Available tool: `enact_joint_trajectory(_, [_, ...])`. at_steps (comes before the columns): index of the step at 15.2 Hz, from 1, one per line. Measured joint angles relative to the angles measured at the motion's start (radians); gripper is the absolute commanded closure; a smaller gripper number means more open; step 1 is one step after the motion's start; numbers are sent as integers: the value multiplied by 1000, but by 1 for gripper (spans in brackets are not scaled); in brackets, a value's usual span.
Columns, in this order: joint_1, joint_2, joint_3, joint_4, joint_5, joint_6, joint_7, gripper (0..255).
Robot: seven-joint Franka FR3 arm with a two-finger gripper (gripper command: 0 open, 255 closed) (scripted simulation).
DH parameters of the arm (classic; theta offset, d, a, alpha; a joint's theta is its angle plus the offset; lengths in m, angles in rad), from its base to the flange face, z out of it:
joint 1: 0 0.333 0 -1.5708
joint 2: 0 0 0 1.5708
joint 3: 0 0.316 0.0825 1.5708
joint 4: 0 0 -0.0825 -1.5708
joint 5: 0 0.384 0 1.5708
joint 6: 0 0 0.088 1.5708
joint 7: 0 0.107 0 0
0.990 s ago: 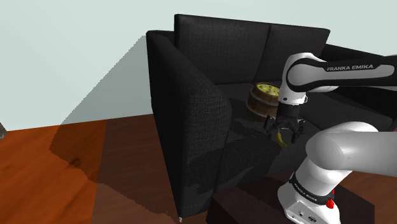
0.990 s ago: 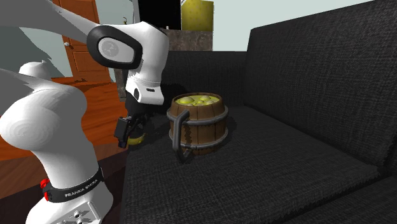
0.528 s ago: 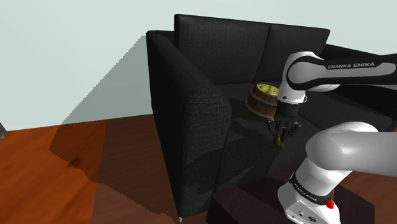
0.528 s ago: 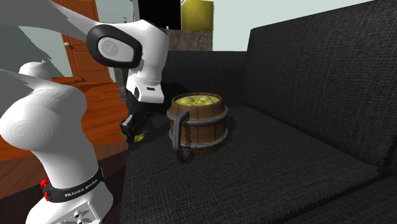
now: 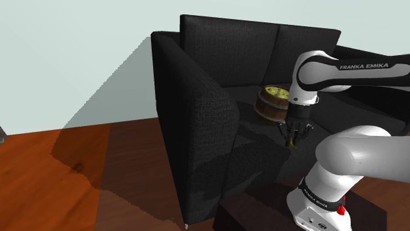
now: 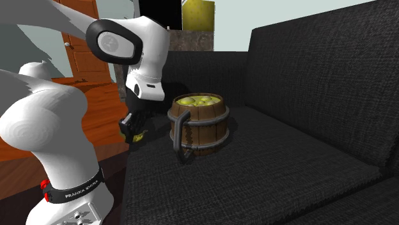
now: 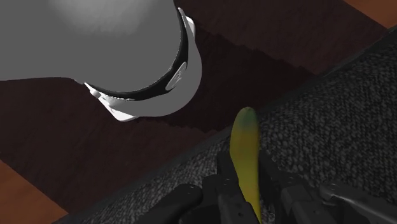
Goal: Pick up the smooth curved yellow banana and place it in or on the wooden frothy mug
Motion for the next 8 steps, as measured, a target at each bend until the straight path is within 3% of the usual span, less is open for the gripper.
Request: enact_joint_trajectory(8, [2,-27,4,93,0,-121,12,255])
